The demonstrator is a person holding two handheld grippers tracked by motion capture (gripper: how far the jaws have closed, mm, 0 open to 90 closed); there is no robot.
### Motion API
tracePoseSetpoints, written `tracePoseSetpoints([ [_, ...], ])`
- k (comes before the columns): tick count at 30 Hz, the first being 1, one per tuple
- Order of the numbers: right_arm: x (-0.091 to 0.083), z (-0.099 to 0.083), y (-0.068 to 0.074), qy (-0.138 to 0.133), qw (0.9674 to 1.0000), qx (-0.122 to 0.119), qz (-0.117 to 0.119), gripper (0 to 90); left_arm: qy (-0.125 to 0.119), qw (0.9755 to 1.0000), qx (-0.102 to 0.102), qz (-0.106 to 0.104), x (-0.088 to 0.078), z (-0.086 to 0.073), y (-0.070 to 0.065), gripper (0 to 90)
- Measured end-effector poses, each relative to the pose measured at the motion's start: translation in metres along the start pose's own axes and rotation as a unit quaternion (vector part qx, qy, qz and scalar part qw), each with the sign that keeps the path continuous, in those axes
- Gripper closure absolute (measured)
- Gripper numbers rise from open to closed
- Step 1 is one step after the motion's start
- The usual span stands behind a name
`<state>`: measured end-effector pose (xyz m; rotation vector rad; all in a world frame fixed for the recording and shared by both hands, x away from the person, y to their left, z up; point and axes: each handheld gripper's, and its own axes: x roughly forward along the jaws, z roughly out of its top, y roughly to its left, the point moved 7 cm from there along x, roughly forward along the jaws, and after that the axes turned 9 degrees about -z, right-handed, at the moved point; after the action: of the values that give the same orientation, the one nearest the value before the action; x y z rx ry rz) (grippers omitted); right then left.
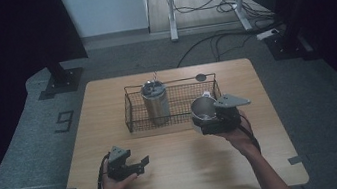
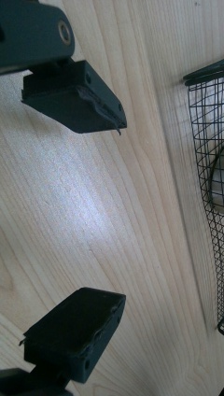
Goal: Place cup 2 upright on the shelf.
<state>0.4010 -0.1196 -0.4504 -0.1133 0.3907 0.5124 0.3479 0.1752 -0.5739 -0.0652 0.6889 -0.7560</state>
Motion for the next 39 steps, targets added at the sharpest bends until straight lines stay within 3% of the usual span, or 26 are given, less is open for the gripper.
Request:
tracePoseSetpoints([
  [39, 0.027, 0.026, -0.026, 0.008, 0.9997, 0.017, -0.015, 6.8, 0.001, 1.0, -0.001, -0.001, -0.001, 0.0, 0.0, 14.6],
])
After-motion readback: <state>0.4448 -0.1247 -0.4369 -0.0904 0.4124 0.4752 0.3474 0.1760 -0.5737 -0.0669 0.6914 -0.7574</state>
